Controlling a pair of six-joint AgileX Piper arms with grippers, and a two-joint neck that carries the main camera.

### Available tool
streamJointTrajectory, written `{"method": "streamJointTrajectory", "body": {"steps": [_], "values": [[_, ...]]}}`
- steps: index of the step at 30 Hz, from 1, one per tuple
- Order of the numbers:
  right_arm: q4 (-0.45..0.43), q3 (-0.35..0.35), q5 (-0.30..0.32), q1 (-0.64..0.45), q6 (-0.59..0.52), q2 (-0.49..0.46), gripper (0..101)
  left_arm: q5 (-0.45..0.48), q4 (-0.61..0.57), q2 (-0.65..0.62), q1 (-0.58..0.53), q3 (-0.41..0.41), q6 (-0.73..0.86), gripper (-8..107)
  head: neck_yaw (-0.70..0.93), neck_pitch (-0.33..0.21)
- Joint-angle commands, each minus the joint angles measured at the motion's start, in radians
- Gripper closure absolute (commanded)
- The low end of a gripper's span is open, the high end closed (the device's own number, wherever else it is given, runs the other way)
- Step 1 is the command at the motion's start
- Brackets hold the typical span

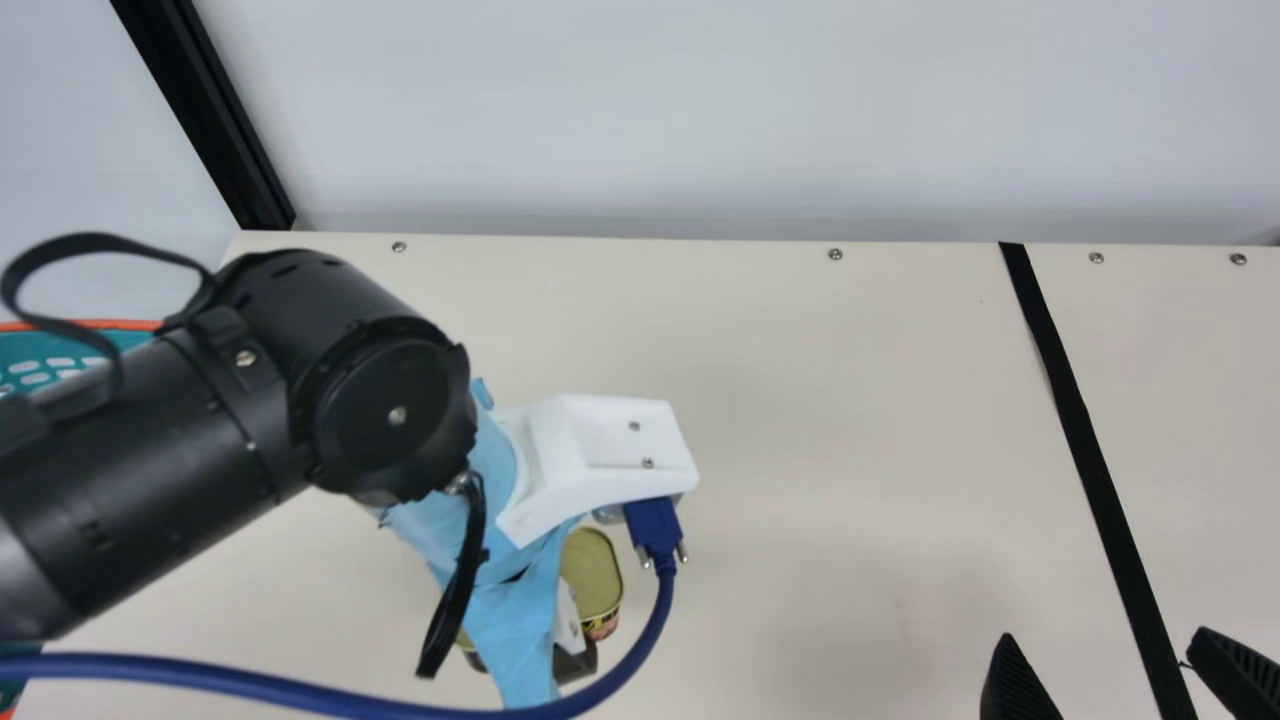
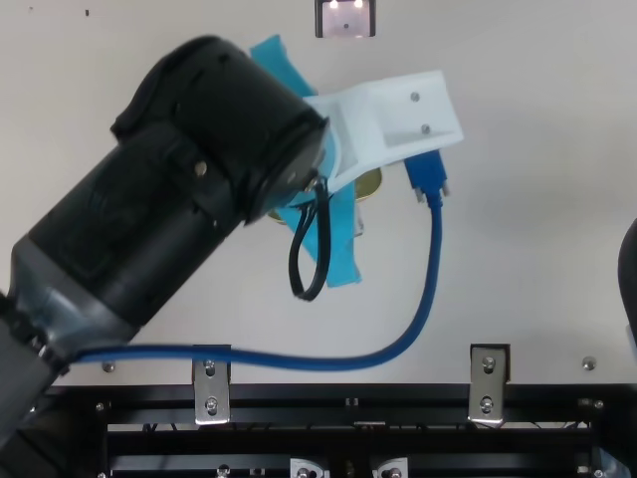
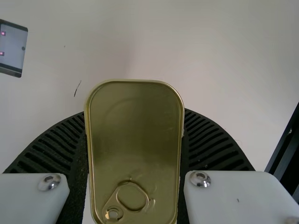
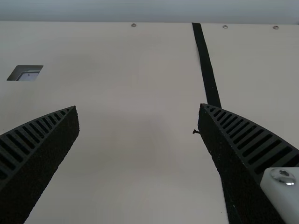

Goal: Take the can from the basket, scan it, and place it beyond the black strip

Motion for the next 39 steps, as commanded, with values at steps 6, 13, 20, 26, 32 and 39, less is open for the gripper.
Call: {"method": "streamJointTrajectory", "body": {"steps": [6,13,20,26,32,39], "values": [[0.0,0.0,0.0,0.0,0.0,0.0,0,0.001,-0.045,0.048,0.025,-0.032,0.04,89,0.0,-0.005],[0.0,0.0,0.0,0.0,0.0,0.0,0,0.001,-0.065,0.1,0.044,-0.055,0.056,89,0.0,-0.005],[0.0,0.0,0.0,0.0,0.0,0.0,0,-0.002,-0.071,0.14,0.057,-0.085,0.056,89,0.0,-0.005],[0.0,0.0,0.0,0.0,0.0,0.0,0,-0.074,-0.072,0.156,0.058,-0.026,0.049,89,0.0,-0.005],[0.0,0.0,0.0,0.0,0.0,0.0,0,-0.142,-0.078,0.167,0.053,0.031,0.042,89,0.0,-0.005],[0.0,0.0,0.0,0.0,0.0,0.0,0,-0.191,-0.068,0.167,0.041,0.069,0.021,52,0.0,-0.005]]}}
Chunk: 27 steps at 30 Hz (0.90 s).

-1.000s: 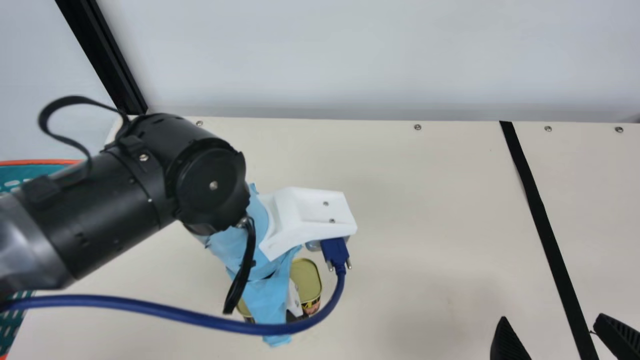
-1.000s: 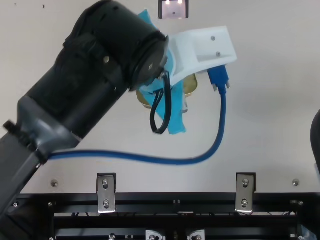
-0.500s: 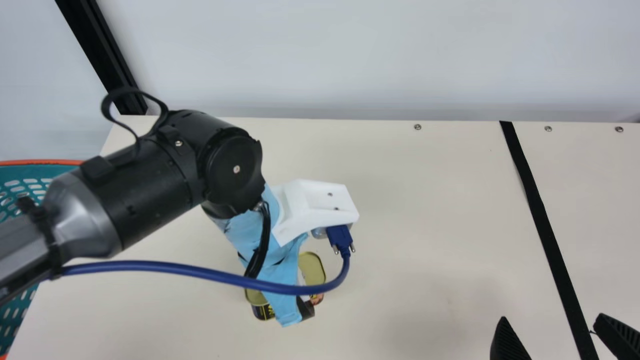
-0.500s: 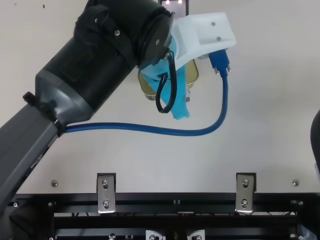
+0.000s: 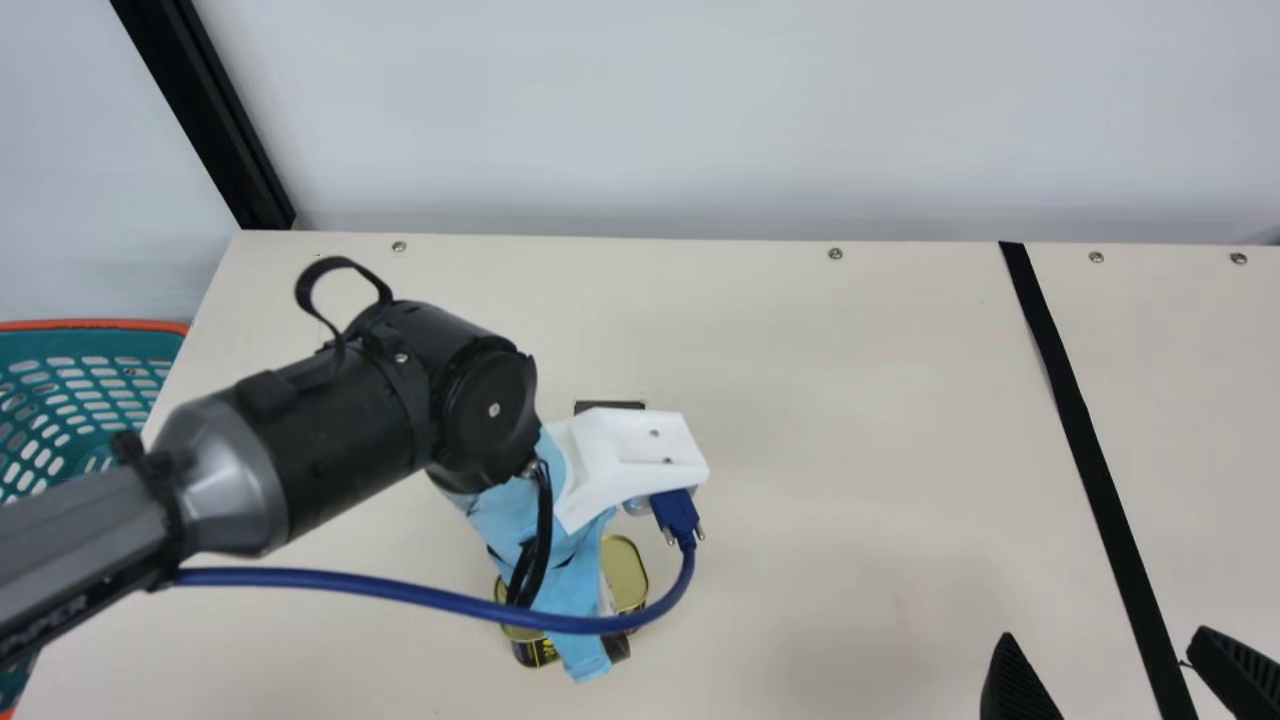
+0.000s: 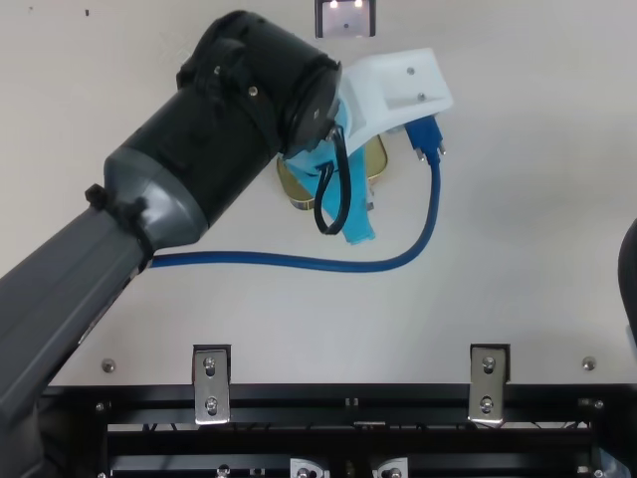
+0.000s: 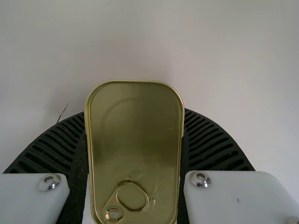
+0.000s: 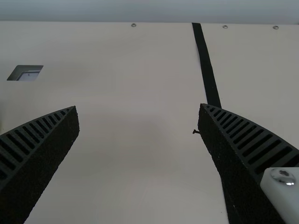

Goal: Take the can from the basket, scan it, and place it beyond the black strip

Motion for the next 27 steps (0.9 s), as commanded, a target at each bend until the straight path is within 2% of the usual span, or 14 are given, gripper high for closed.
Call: {"method": "streamJointTrajectory", "body": {"steps": [1,8,17,22,27], "values": [[0.0,0.0,0.0,0.0,0.0,0.0,0,-0.012,0.012,-0.002,-0.003,0.007,-0.016,9,0.0,-0.005],[0.0,0.0,0.0,0.0,0.0,0.0,0,0.016,0.04,-0.041,-0.014,0.024,-0.046,9,0.0,-0.005],[0.0,0.0,0.0,0.0,0.0,0.0,0,0.071,0.042,-0.195,0.02,0.04,-0.1,9,0.0,-0.005],[0.0,0.0,0.0,0.0,0.0,0.0,0,0.074,0.053,-0.266,0.067,0.04,-0.211,9,0.0,-0.005],[0.0,0.0,0.0,0.0,0.0,0.0,0,0.036,0.023,-0.347,0.14,0.061,-0.338,9,0.0,-0.005]]}}
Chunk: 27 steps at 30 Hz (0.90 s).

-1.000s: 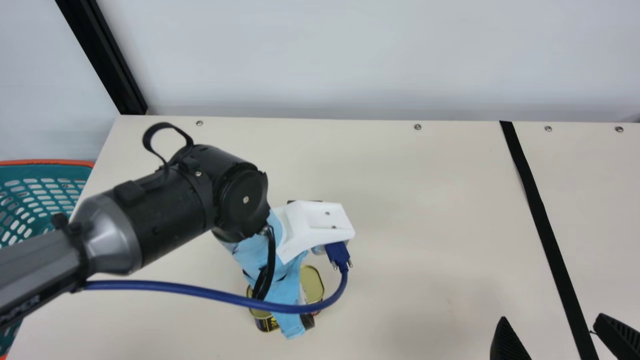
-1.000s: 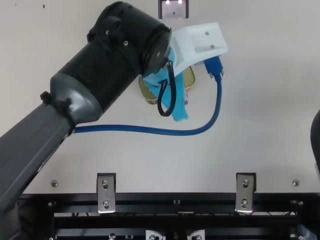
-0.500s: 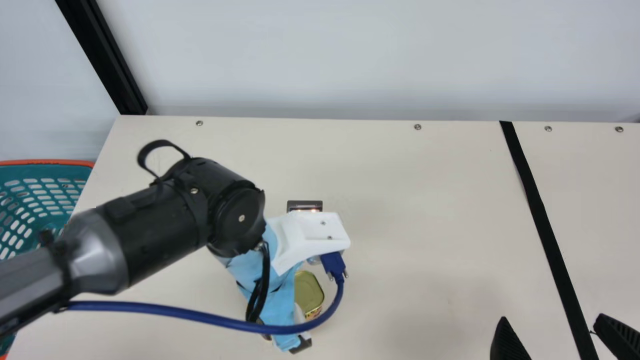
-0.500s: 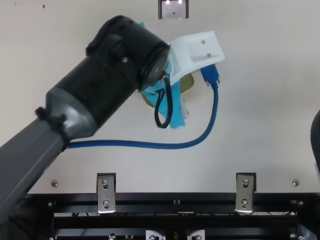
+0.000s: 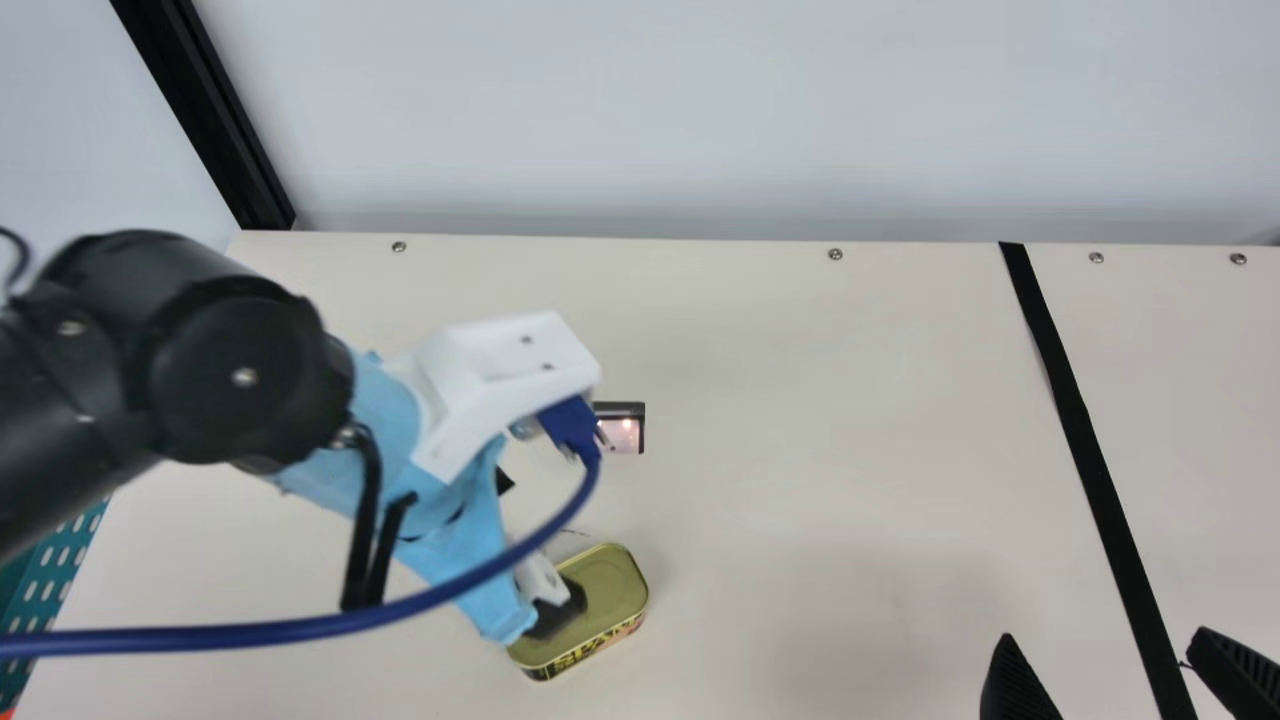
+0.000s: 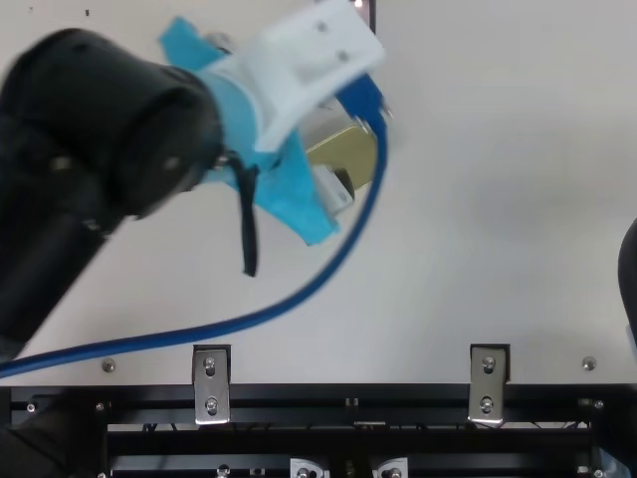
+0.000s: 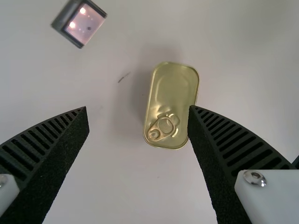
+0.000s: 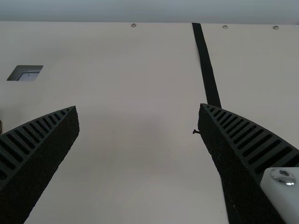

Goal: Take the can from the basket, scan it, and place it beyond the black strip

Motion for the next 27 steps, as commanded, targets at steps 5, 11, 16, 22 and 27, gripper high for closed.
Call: {"method": "streamJointTrajectory", "body": {"steps": [5,11,16,22,27], "values": [[-0.003,-0.006,-0.006,0.0,0.004,0.007,0,-0.079,-0.044,-0.123,0.109,0.068,-0.163,9,0.0,-0.005],[-0.022,-0.054,-0.078,0.002,0.017,0.092,0,-0.134,0.04,-0.22,0.163,0.168,-0.312,9,0.0,-0.005],[-0.041,-0.123,-0.161,0.008,0.026,0.208,0,-0.156,0.14,-0.294,0.179,0.239,-0.439,9,0.0,-0.005],[-0.04,-0.227,-0.257,0.002,0.004,0.376,0,-0.161,0.26,-0.387,0.173,0.328,-0.578,9,0.0,-0.005],[0.001,-0.316,-0.309,-0.01,-0.057,0.514,0,-0.157,0.314,-0.469,0.167,0.423,-0.665,9,0.0,-0.005]]}}
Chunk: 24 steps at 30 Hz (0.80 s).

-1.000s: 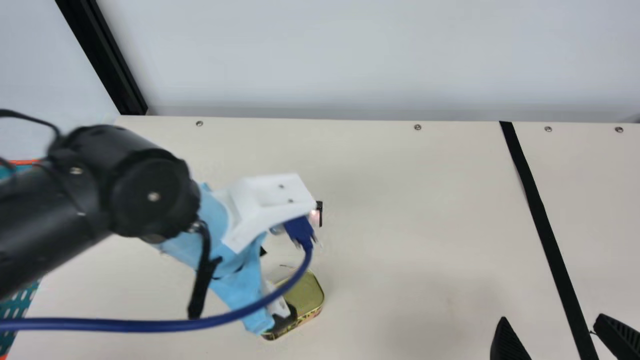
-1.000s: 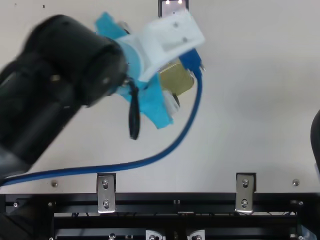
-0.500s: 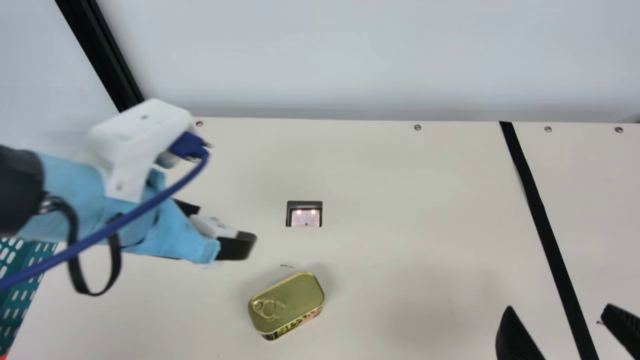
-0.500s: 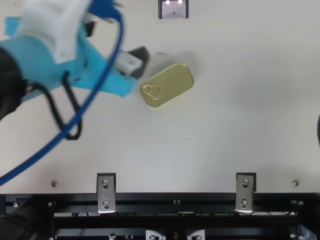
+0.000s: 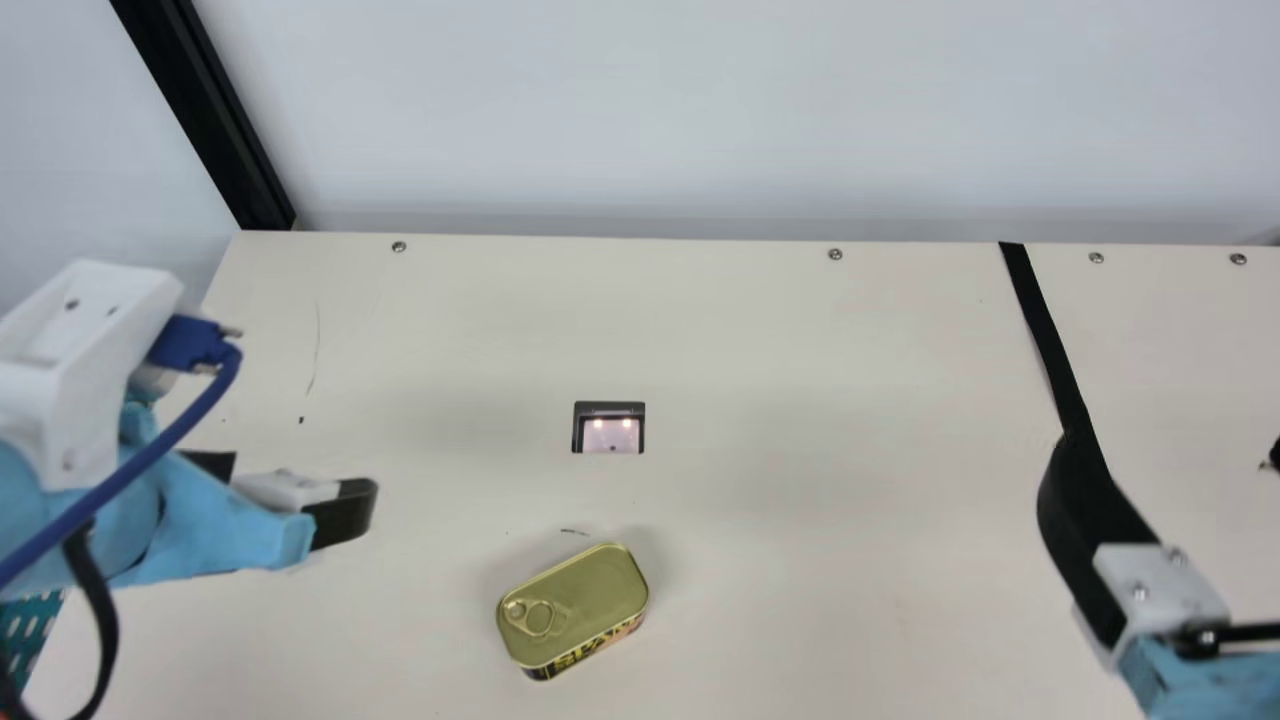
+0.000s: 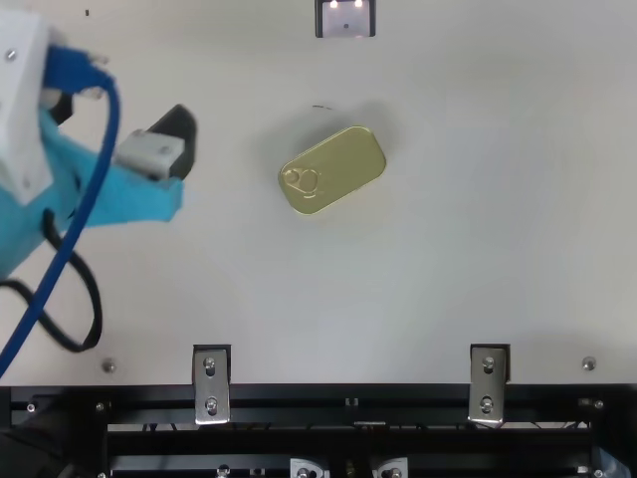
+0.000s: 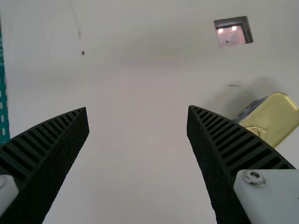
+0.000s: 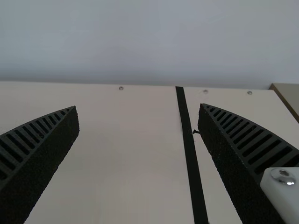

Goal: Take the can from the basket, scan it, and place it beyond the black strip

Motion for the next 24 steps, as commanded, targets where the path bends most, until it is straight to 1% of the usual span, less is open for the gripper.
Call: {"method": "streamJointTrajectory", "body": {"steps": [1,4,7,10,13,15,18,21,24], "values": [[0.031,-0.049,-0.017,-0.005,-0.043,0.095,0,0.0,0.009,-0.041,-0.002,0.053,-0.043,9,0.0,-0.005],[0.083,-0.097,-0.03,-0.016,-0.107,0.165,0,-0.017,-0.043,-0.091,-0.002,0.114,-0.035,9,0.0,-0.005],[0.149,-0.141,-0.031,-0.029,-0.183,0.227,0,-0.046,-0.117,-0.139,0.008,0.176,0.014,9,0.0,-0.005],[0.232,-0.179,-0.019,-0.046,-0.27,0.282,0,-0.068,-0.181,-0.177,0.033,0.231,0.08,9,0.0,-0.005],[0.329,-0.213,0.006,-0.068,-0.367,0.331,0,-0.084,-0.233,-0.209,0.07,0.28,0.138,9,0.0,-0.005],[0.4,-0.234,0.032,-0.087,-0.442,0.363,0,-0.094,-0.265,-0.228,0.098,0.311,0.172,9,0.0,-0.005],[0.516,-0.271,0.09,-0.128,-0.566,0.415,0,-0.112,-0.305,-0.259,0.144,0.364,0.213,9,0.0,-0.005],[0.628,-0.313,0.171,-0.189,-0.701,0.475,0,-0.132,-0.341,-0.299,0.189,0.422,0.243,9,0.0,-0.005],[0.719,-0.357,0.27,-0.267,-0.838,0.545,0,-0.149,-0.357,-0.345,0.235,0.483,0.259,9,0.0,-0.005]]}}
